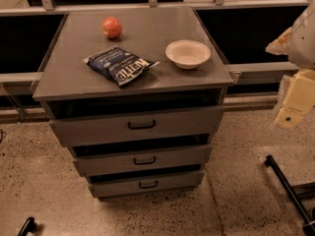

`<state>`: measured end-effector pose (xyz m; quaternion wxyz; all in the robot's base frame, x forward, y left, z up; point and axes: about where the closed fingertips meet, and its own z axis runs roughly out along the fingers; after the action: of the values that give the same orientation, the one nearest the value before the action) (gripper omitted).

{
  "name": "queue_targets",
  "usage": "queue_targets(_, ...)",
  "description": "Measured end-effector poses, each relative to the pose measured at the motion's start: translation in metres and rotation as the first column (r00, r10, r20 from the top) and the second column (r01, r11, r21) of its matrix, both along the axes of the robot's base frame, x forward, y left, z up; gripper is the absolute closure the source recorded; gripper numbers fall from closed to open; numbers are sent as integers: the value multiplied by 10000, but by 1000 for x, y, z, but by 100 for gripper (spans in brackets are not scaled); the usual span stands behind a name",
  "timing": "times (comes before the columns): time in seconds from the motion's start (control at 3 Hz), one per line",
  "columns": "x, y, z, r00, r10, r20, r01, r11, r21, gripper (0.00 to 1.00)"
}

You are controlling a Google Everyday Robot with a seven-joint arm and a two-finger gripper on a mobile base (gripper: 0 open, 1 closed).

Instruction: Open top drawer

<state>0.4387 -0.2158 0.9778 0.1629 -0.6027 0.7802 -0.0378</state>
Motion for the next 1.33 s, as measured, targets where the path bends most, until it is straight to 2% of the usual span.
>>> queue_targets(0.33,1,1,0,10000,-11,54,11,10000,-8,0)
queue_targets(0.67,2,25,-50,9989,468,60,-470,9986,234,0)
queue_targets(1.0,-4,56,-115,9935,1137,-51,-1133,9924,477,0)
queue_targets(1.33,-12,56,-139,9930,1147,-285,-1136,9927,398,0)
